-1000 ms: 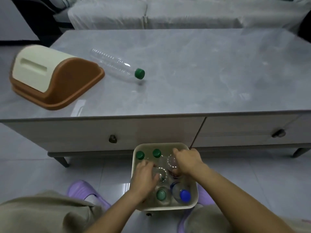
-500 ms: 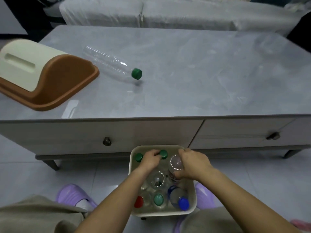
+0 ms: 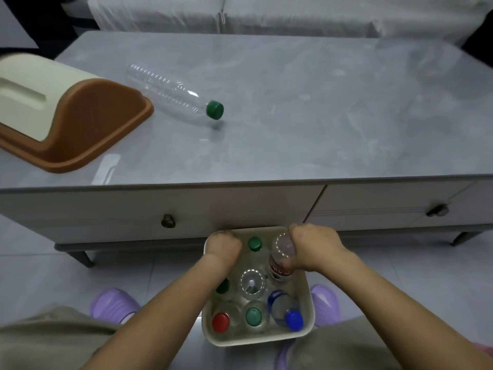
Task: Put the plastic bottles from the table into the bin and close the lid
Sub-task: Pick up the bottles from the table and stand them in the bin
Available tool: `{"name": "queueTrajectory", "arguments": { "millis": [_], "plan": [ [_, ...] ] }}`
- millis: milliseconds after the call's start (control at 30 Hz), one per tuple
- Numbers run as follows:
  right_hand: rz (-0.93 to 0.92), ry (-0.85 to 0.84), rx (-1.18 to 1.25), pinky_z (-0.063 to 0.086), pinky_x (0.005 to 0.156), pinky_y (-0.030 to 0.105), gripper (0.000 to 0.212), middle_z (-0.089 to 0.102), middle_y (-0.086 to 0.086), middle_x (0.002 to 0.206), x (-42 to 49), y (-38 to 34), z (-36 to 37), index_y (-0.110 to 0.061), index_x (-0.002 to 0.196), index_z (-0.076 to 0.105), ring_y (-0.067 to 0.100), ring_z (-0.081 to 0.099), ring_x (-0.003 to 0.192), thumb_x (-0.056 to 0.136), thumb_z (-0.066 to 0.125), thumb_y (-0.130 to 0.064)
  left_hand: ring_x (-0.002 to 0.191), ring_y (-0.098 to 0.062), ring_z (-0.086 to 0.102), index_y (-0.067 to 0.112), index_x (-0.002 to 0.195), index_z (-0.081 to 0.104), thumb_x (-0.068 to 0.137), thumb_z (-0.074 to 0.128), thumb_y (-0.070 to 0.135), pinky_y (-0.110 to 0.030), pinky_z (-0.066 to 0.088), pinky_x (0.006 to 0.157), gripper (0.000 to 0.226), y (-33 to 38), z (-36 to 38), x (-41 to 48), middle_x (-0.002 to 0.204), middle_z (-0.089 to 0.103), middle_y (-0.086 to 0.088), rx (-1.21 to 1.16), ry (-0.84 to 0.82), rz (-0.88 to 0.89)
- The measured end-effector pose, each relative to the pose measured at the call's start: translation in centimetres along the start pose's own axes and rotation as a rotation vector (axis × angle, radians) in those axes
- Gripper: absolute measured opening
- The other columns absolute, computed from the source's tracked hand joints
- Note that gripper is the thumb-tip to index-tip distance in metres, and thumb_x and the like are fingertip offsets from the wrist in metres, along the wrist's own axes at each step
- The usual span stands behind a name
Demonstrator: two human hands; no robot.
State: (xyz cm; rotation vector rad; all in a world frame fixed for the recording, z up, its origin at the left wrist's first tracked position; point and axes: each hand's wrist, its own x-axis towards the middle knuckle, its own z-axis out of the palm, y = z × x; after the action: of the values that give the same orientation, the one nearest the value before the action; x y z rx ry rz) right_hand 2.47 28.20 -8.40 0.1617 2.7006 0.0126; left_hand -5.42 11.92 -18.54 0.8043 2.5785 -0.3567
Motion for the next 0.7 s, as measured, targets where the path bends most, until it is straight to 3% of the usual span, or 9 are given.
{"name": "queueTrajectory", "arguments": {
  "millis": [100, 300, 400, 533, 633, 700],
  "plan": [
    [0.035, -0.024, 0.036, 0.046, 0.069, 0.035, 0.05, 0.056, 0.003, 0.097, -0.1, 0.5, -1.0, -0.017, 0.102, 0.049, 0.024, 0.056, 0.086, 0.073, 0.066, -0.054, 0.107, -0.037, 0.061, 0.002, 0.118, 0.058, 0.09, 0.043, -0.001, -0.043, 0.053, 0.083, 0.032, 0.9, -1.6, -0.2, 0.128, 0.047, -0.019, -0.032, 0.044, 0.015],
    [0.033, -0.067, 0.119, 0.046, 0.066, 0.035, 0.055, 0.059, 0.006, 0.101, 0.0, -0.2, -0.5, -0.013, 0.109, 0.048, 0.024, 0.053, 0.082, 0.072, 0.073, -0.047, 0.119, -0.039, 0.053, -0.001, 0.126, 0.052, 0.094, 0.033, -0.004, -0.043, 0.047, 0.093, 0.038, 2.2, -3.6, 0.0, 0.133, 0.042, -0.02, -0.068, 0.073, 0.02],
    [0.02, -0.107, 0.126, 0.046, 0.067, 0.035, 0.059, 0.061, 0.008, 0.108, -0.4, -0.7, -0.1, -0.012, 0.11, 0.046, 0.027, 0.058, 0.089, 0.07, 0.075, -0.045, 0.115, -0.038, 0.055, -0.001, 0.12, 0.056, 0.092, 0.039, -0.004, -0.041, 0.047, 0.088, 0.033, 1.5, -3.3, 0.4, 0.127, 0.049, -0.02, -0.166, 0.064, 0.054],
    [0.028, -0.054, 0.106, 0.046, 0.066, 0.034, 0.055, 0.059, 0.006, 0.099, -2.0, -0.4, -3.9, -0.015, 0.099, 0.046, 0.027, 0.055, 0.084, 0.067, 0.073, -0.051, 0.099, -0.031, 0.063, 0.006, 0.104, 0.063, 0.09, 0.052, 0.011, -0.035, 0.048, 0.077, 0.019, 0.1, -0.1, 0.7, 0.108, 0.067, -0.015, -0.398, 0.017, 0.059],
    [0.038, -0.019, 0.177, 0.053, 0.076, 0.038, 0.058, 0.055, 0.002, 0.091, -4.2, 0.7, -8.4, -0.016, 0.096, 0.049, 0.024, 0.057, 0.087, 0.061, 0.07, -0.056, 0.103, -0.035, 0.059, 0.006, 0.119, 0.05, 0.093, 0.05, 0.022, -0.038, 0.047, 0.082, 0.031, 0.5, 1.8, -0.1, 0.117, 0.059, -0.018, -0.506, -0.002, 0.024],
    [0.044, -0.037, 0.188, 0.053, 0.079, 0.04, 0.062, 0.058, 0.001, 0.094, -6.0, 1.4, -10.5, -0.017, 0.1, 0.053, 0.023, 0.057, 0.088, 0.058, 0.069, -0.059, 0.107, -0.036, 0.054, 0.008, 0.126, 0.043, 0.091, 0.051, 0.034, -0.041, 0.046, 0.085, 0.044, 1.5, 1.9, -1.5, 0.121, 0.051, -0.016, -0.379, 0.126, -0.003]
  ]
}}
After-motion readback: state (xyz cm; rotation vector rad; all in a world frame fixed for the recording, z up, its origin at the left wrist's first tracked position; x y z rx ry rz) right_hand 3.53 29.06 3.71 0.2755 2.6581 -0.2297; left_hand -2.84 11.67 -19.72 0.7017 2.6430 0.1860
